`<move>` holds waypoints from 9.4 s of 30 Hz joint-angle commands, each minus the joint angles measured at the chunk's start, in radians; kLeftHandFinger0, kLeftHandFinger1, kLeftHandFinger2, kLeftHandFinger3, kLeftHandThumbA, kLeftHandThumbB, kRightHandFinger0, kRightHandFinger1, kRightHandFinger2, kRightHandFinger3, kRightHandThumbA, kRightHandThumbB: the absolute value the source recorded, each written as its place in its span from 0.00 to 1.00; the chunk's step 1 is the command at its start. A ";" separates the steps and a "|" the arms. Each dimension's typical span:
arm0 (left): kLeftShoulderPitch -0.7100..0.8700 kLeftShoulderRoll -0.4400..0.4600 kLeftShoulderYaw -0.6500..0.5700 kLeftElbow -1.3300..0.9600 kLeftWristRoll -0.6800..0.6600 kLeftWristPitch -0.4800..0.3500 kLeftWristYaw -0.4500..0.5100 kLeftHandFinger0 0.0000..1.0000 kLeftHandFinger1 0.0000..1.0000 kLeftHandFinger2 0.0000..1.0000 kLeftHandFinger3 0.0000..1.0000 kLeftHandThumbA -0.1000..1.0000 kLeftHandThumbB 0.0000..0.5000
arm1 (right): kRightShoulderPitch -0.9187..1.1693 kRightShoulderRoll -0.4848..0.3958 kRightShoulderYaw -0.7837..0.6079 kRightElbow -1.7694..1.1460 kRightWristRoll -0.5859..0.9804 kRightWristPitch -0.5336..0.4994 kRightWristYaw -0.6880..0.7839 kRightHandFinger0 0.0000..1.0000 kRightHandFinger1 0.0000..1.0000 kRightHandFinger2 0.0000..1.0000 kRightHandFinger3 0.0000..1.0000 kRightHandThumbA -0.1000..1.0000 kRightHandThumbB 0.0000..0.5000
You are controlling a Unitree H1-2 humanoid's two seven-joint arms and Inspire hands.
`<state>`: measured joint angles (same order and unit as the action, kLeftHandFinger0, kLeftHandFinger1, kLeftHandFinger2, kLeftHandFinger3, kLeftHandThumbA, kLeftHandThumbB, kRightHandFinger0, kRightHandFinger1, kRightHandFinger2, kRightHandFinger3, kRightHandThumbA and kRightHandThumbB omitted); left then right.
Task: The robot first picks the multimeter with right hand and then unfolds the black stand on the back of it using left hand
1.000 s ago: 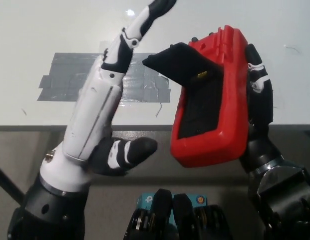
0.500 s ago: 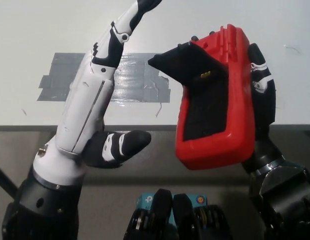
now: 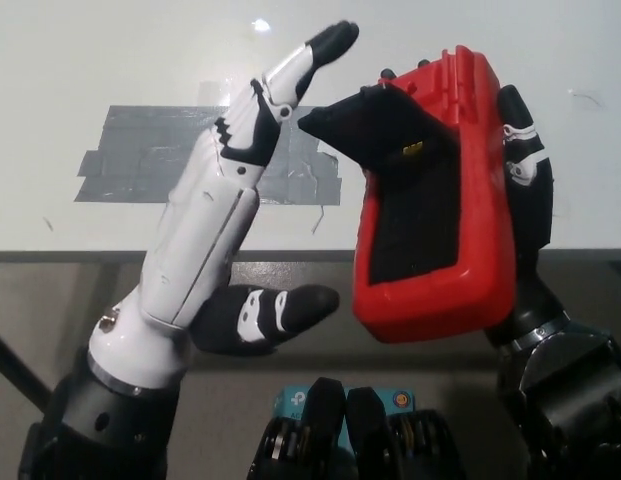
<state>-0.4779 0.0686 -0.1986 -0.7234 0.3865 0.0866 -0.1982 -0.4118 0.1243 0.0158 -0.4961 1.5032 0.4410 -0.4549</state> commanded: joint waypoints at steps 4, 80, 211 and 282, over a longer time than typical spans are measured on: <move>0.016 -0.004 -0.002 -0.003 0.020 -0.039 0.003 1.00 1.00 1.00 1.00 1.00 0.62 | -0.059 0.039 0.007 -0.048 0.036 -0.059 0.010 0.00 0.00 0.51 0.64 0.03 0.17; -0.266 0.044 0.028 0.028 -0.038 0.202 -0.064 1.00 1.00 1.00 1.00 1.00 0.66 | -0.049 0.161 0.113 0.016 -0.011 -0.196 -0.111 0.00 0.40 0.79 1.00 0.00 0.10; 0.380 0.018 0.020 0.089 0.437 -0.462 0.351 1.00 1.00 1.00 1.00 1.00 0.61 | -0.893 -0.300 0.068 1.660 -1.180 -0.812 -0.264 0.00 0.00 0.30 0.36 0.09 0.34; 0.076 0.139 0.171 0.640 0.038 -0.379 0.262 1.00 1.00 1.00 1.00 1.00 0.46 | -0.112 -0.459 0.235 -0.033 -1.735 -0.485 0.067 1.00 1.00 1.00 1.00 1.00 0.72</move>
<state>-0.2689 0.1400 -0.1400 -0.3367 0.7408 -0.3432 0.1207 -0.7688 -0.2886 0.3527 0.4146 -0.0846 -0.1467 -0.4886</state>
